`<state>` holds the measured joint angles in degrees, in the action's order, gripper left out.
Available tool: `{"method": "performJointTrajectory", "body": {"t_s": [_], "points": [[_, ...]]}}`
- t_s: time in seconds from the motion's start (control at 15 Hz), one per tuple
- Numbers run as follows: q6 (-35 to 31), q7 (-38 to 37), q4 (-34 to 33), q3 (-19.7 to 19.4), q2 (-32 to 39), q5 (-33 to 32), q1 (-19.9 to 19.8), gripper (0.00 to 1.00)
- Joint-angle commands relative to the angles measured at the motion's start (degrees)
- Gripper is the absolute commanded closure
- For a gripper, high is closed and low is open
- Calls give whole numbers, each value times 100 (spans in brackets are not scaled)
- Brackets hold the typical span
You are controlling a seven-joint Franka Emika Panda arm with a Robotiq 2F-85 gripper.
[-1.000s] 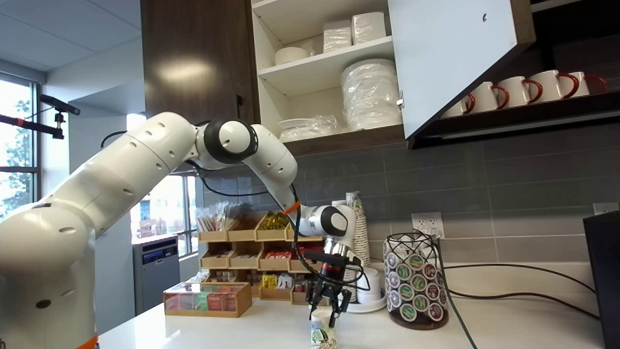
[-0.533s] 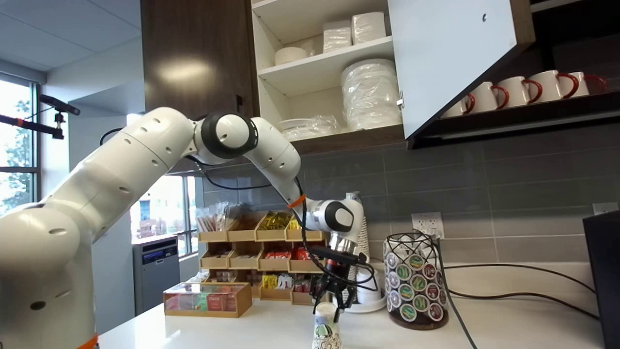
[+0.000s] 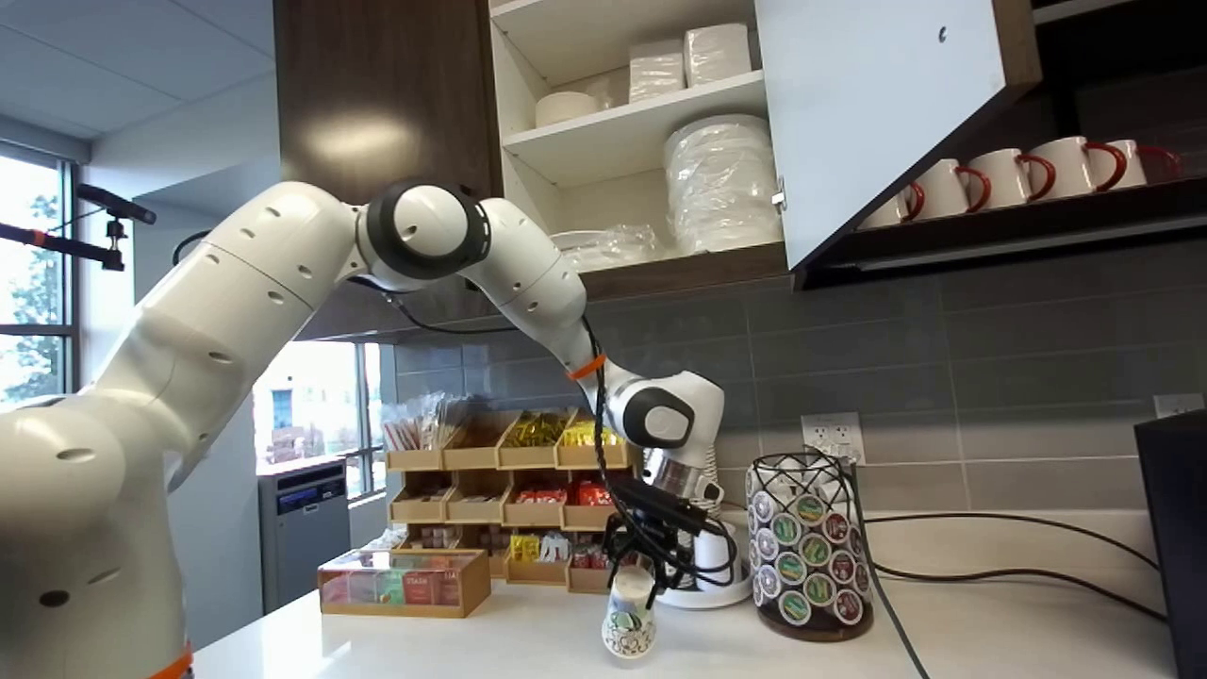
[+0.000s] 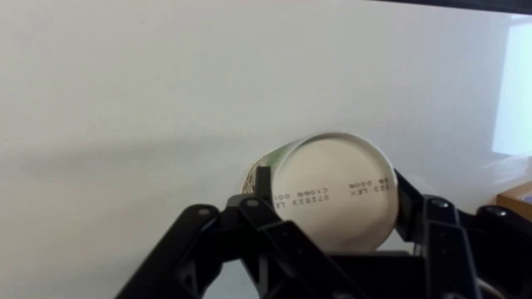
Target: Pick up the paper cup and place it the right way up in the bottom shelf of the open cabinet
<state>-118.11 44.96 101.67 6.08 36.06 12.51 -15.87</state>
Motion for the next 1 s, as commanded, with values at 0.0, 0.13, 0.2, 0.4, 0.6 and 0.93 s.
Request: {"method": "performJointTrajectory", "body": {"t_s": [0.0,0.13,0.2,0.4,0.6,0.93], "points": [[-474,683,624,233,-266,938,-340,59],[-710,1107,827,297,-283,1424,-415,59],[-921,1281,932,321,-267,1690,-446,59],[-1591,1897,1231,444,-254,2452,-523,59],[-2202,2550,1463,506,-254,3165,-515,59],[-2493,3190,1649,380,-302,3797,-390,0]]}}
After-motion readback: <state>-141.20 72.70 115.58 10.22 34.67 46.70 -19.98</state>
